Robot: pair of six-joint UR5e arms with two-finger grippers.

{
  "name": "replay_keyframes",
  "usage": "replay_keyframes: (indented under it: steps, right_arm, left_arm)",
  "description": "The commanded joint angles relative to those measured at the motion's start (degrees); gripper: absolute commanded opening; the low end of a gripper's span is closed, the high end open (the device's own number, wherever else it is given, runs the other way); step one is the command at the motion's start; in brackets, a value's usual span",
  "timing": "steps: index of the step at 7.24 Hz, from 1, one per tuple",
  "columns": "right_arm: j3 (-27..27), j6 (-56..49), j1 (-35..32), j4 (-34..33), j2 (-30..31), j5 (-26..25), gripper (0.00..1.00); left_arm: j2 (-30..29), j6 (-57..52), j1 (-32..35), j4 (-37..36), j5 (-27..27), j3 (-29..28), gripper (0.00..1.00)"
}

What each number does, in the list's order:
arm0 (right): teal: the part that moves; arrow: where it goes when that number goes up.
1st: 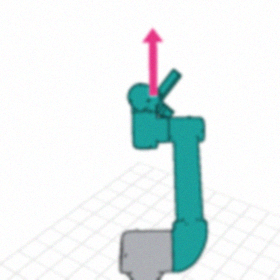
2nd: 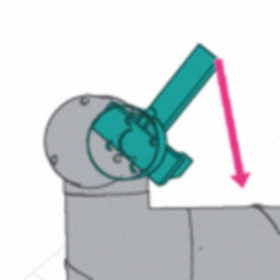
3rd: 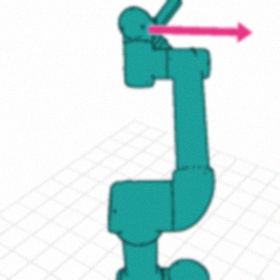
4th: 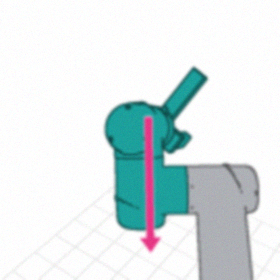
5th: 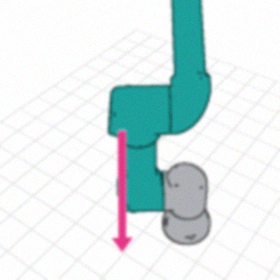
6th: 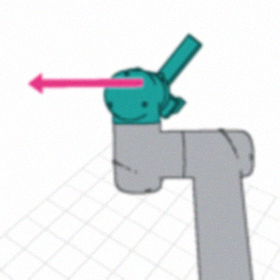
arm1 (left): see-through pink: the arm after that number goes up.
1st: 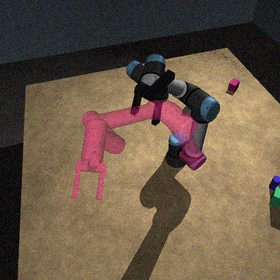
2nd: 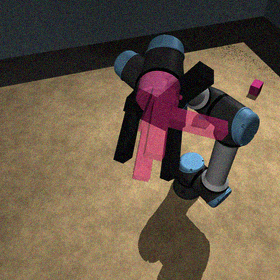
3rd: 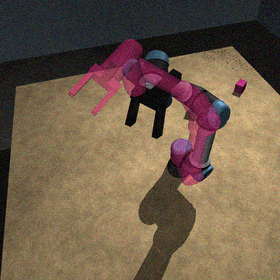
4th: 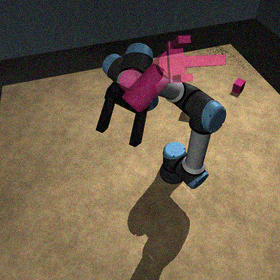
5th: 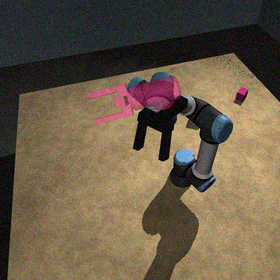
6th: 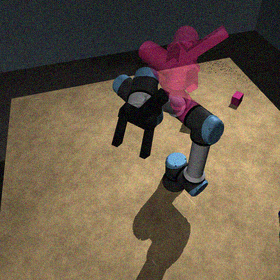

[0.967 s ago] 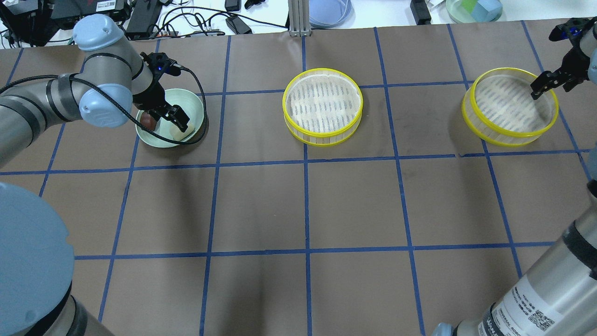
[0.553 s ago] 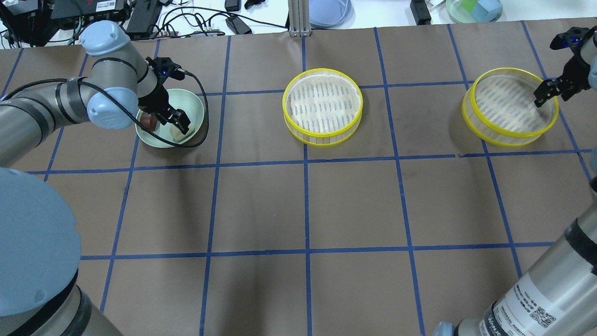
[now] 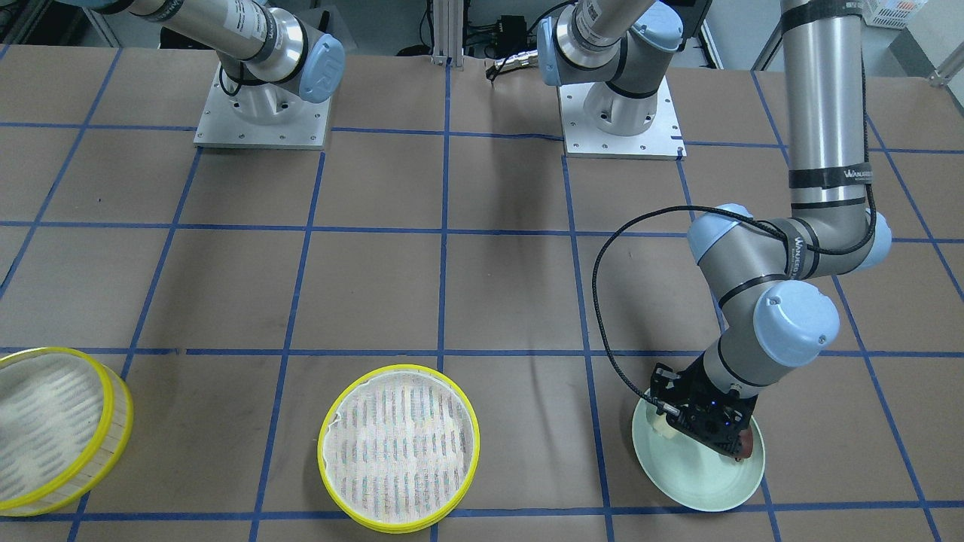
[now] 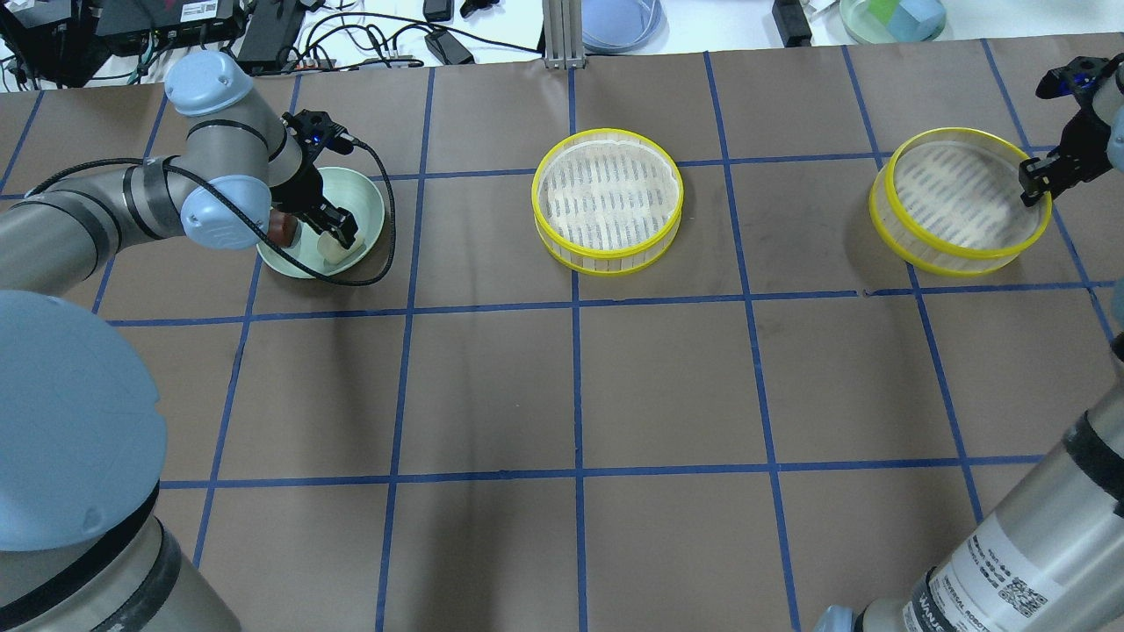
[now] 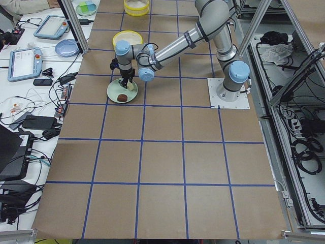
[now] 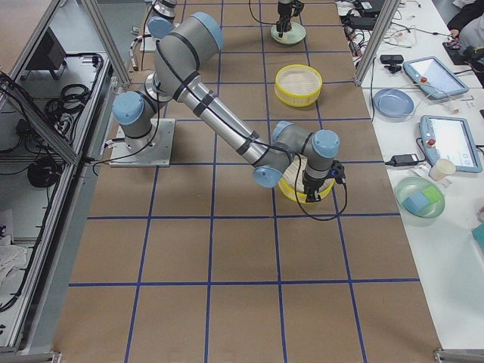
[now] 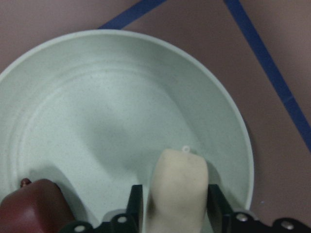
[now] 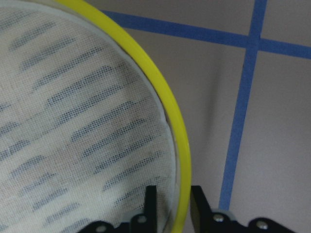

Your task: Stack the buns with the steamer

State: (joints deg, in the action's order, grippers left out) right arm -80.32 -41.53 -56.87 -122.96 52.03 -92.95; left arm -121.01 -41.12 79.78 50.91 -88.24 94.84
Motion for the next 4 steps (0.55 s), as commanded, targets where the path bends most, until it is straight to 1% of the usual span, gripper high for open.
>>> replay_keyframes:
  steps: [1,2,3,4]
  right_arm:
    - [0.0,0.7,0.0,0.2,0.0,-0.4,0.0]
    - [0.0,1.6,0.0,0.3,0.3,-0.4,0.0]
    - [0.0,2.2,0.0,0.9,0.6,-0.4,0.0]
    - [0.0,2.5,0.0,1.8,1.2,-0.3,0.0]
  left_arm:
    - [0.7,3.6,-0.1,-0.2,-0.6,-0.3,0.0]
    - [1.8,6.6,-0.1,-0.2,0.1,-0.4,0.0]
    - [3.5,9.5,0.0,-0.1,0.2,-1.7,0.0]
    - [5.0,19.9,0.7,0.1,3.0,-3.3,0.0]
